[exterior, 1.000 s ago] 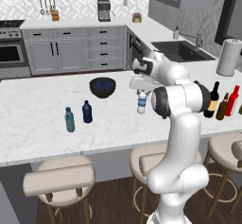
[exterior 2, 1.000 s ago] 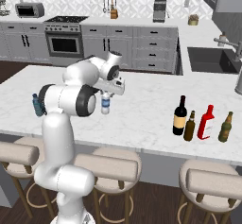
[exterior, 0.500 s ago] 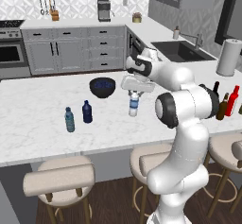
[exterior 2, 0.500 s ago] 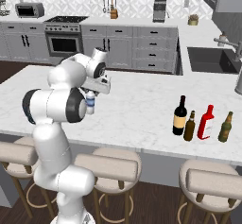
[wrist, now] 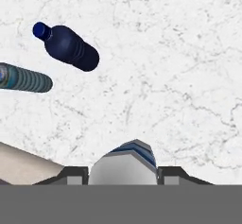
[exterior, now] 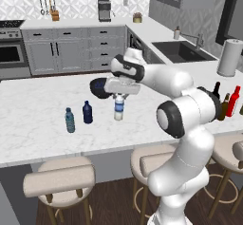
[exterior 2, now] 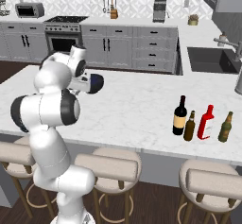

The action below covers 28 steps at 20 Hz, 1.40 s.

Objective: Move the plastic bottles in the middle to the plastics group, and the glass bottles in the middle to the glass group.

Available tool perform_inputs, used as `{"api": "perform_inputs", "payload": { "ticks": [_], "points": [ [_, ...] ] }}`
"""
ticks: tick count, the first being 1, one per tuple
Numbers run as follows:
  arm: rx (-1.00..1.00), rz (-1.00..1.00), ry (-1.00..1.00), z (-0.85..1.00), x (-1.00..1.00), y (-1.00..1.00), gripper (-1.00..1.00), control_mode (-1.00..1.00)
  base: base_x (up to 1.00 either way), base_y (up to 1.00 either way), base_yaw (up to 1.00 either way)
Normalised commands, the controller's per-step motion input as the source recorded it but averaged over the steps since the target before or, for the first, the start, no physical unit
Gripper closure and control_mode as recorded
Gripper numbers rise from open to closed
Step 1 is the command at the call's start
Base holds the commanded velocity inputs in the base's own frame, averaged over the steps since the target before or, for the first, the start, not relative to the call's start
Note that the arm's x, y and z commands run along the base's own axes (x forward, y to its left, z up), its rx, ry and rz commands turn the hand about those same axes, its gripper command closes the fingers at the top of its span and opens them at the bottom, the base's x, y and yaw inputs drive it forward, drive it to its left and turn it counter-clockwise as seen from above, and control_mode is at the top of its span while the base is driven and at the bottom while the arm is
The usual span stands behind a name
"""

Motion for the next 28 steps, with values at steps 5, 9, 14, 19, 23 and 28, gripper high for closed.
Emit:
{"api": "perform_inputs", "payload": {
  "ticks": [5,9,14,19,23,28],
  "points": [
    [0.0,0.02,0.02,0.04,-0.03,0.8,1.0,-1.0,0.0,0.0,0.0],
    [0.0,0.0,0.0,0.01,0.0,0.66,1.0,-1.0,0.0,0.0,0.0],
    [0.0,0.0,0.0,0.0,-0.01,0.49,1.0,-1.0,0.0,0.0,0.0],
    [-0.05,0.0,0.0,0.0,0.02,0.43,1.0,-1.0,0.0,0.0,0.0],
    [-0.1,0.0,0.0,-0.15,0.04,0.29,1.0,-1.0,0.0,0.0,0.0],
    [-0.04,0.0,-0.01,-0.25,-0.02,0.0,1.0,-1.0,0.0,0.0,0.0]
  ]
}}
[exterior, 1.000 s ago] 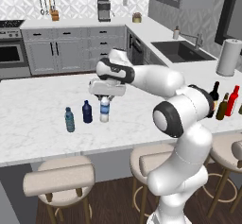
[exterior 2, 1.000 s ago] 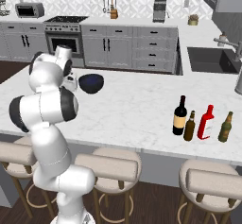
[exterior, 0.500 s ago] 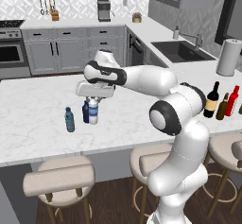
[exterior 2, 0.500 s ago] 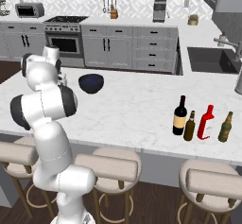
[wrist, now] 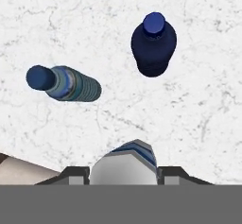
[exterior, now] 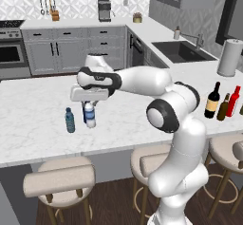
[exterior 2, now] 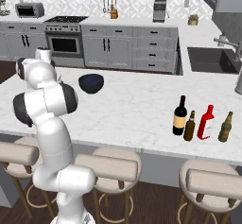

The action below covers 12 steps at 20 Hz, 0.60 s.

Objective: Move the plastic bottles in the middle to the plastics group, and the glass bottles in the middle to the glass group.

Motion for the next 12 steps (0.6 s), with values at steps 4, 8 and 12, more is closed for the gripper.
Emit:
{"api": "perform_inputs", "payload": {
  "ticks": [4,8,12],
  "points": [
    [-0.02,0.0,-0.03,-0.33,0.12,0.0,1.0,-1.0,0.0,0.0,0.0],
    [0.0,0.0,-0.02,-0.34,0.13,0.01,1.0,-1.0,0.0,0.0,0.0],
    [0.05,0.0,-0.04,-0.31,0.07,0.03,1.0,-1.0,0.0,0.0,0.0]
  ]
}}
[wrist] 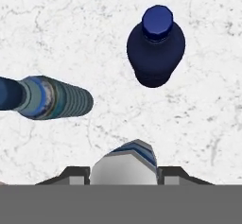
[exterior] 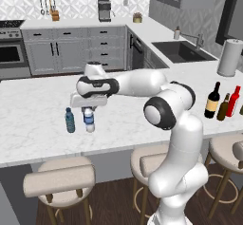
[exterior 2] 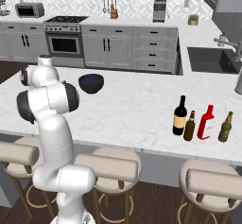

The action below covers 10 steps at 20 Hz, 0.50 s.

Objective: Move the plastic bottles in the middle to the plastics group, and the glass bottles in the middle to the glass group.

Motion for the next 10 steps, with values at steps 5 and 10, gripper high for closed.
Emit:
{"api": "perform_inputs", "payload": {
  "ticks": [5,10],
  "points": [
    [0.1,0.0,-0.04,-0.25,0.07,0.02,1.0,-1.0,0.0,0.0,0.0],
    [0.05,0.0,-0.07,-0.26,0.03,0.0,1.0,-1.0,0.0,0.0,0.0]
  ]
}}
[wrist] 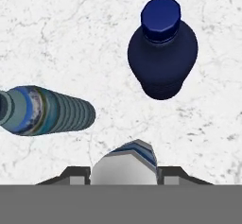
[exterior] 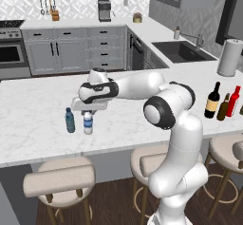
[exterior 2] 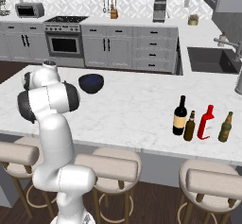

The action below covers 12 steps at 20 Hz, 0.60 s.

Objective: Move the plastic bottles in the middle to the plastics group, and the glass bottles in the middle to the glass group.

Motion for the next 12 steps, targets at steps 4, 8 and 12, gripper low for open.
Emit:
{"api": "perform_inputs", "payload": {
  "ticks": [4,8,12],
  "points": [
    [0.0,0.0,-0.09,-0.23,0.02,0.05,1.0,-1.0,0.0,0.0,0.0],
    [0.0,0.0,-0.07,-0.26,0.02,0.1,1.0,-1.0,0.0,0.0,0.0],
    [0.0,0.0,-0.06,-0.26,0.0,0.03,1.0,-1.0,0.0,0.0,0.0]
  ]
}}
